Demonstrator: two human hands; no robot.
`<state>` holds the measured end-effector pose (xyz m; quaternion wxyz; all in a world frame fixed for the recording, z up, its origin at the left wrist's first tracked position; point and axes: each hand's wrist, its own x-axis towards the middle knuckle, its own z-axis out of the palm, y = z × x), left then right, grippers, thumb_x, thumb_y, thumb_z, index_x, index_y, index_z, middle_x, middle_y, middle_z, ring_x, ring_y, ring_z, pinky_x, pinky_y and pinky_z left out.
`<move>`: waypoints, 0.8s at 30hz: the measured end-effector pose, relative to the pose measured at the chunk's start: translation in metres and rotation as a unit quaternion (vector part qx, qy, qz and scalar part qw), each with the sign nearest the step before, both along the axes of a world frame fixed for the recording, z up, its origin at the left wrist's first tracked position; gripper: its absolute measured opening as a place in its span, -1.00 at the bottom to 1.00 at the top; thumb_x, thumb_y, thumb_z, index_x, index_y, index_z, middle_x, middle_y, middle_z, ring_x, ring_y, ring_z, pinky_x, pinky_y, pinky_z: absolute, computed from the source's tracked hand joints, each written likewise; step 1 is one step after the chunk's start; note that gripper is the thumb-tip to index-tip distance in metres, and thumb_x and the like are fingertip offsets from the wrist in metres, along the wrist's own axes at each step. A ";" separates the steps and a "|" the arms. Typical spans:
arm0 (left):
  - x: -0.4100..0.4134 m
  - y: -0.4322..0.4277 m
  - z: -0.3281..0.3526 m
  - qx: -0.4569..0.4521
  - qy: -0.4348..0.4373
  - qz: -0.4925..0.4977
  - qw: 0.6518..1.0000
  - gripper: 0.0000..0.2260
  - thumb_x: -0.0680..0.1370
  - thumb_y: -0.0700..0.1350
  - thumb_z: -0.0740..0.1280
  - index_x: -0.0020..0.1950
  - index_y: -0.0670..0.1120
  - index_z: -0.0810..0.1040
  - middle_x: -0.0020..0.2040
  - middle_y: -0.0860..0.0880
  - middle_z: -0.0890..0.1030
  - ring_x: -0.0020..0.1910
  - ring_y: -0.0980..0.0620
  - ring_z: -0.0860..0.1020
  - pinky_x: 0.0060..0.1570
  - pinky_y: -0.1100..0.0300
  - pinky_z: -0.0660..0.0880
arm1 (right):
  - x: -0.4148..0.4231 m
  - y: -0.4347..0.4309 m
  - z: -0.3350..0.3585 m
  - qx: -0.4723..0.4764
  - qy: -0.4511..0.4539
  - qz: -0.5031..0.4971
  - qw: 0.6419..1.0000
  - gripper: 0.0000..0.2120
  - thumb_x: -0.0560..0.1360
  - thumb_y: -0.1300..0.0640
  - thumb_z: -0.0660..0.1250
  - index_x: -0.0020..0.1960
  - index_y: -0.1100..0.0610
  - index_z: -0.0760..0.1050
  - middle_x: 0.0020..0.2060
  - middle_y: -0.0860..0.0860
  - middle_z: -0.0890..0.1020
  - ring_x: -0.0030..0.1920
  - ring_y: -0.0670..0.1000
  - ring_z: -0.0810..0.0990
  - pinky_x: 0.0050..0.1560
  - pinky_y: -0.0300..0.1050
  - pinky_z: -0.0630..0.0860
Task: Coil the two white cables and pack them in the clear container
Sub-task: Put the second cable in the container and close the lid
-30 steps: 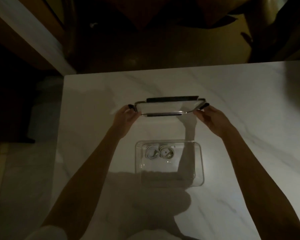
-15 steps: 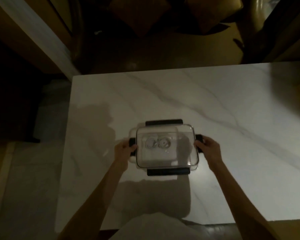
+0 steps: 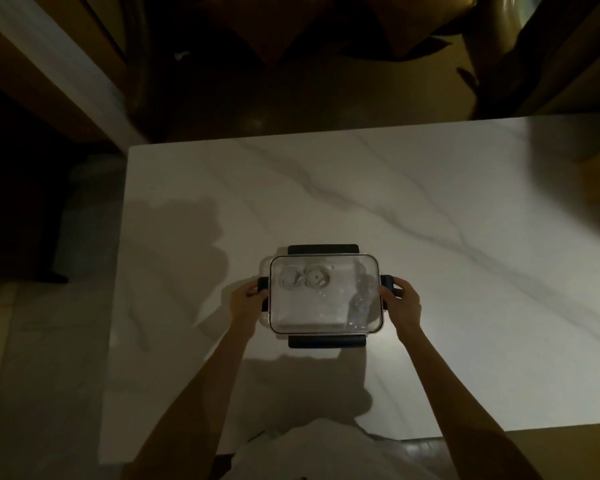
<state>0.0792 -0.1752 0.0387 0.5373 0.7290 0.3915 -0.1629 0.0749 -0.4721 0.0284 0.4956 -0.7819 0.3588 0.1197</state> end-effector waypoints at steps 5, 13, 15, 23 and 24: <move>0.001 -0.010 0.013 0.154 -0.006 -0.064 0.986 -0.93 0.47 -0.28 0.38 -0.15 -0.27 0.53 -0.30 -0.05 0.45 -0.23 -0.07 0.48 -0.29 0.27 0.30 | -0.003 0.013 0.000 -0.217 -0.009 0.079 0.973 -0.64 0.48 0.05 0.38 0.23 0.09 0.43 0.06 0.09 0.52 0.05 0.09 0.53 -0.04 0.02 0.56; 0.000 -0.029 0.007 0.186 0.034 -0.152 0.970 -0.88 0.52 -0.27 0.33 -0.02 -0.30 0.58 -0.09 -0.22 0.63 -0.07 -0.15 0.60 -0.10 0.12 0.48 | -0.006 0.033 -0.008 -0.130 -0.006 0.042 0.991 -0.82 0.57 0.16 0.16 -0.05 0.10 0.55 -0.24 0.03 0.61 -0.26 0.08 0.62 -0.25 -0.11 0.56; -0.002 -0.026 0.005 0.180 0.051 -0.158 0.970 -0.90 0.49 -0.31 0.31 -0.23 -0.27 0.54 -0.25 -0.19 0.59 -0.18 -0.17 0.58 -0.11 0.01 0.53 | -0.002 0.031 -0.005 -0.123 -0.002 0.053 0.991 -0.82 0.55 0.21 0.18 0.02 0.12 0.56 -0.21 0.02 0.61 -0.22 0.09 0.62 -0.22 -0.14 0.51; -0.040 -0.018 0.008 0.078 0.227 -0.347 0.907 -0.67 0.51 0.05 0.28 -0.01 -0.22 0.60 -0.17 -0.15 0.66 -0.26 -0.05 0.66 -0.25 0.17 0.60 | 0.075 0.034 0.002 -0.126 -0.068 0.278 0.950 -0.59 0.58 0.13 0.23 0.42 0.12 0.36 0.31 0.12 0.50 0.31 0.12 0.44 0.33 -0.03 0.32; -0.037 -0.022 0.014 0.115 0.208 -0.336 0.912 -0.64 0.53 0.06 0.25 0.00 -0.24 0.58 -0.12 -0.17 0.66 -0.17 -0.12 0.66 -0.17 0.11 0.60 | 0.075 0.037 0.000 -0.136 -0.086 0.264 0.951 -0.58 0.58 0.11 0.23 0.42 0.12 0.35 0.33 0.12 0.48 0.34 0.12 0.42 0.35 -0.06 0.28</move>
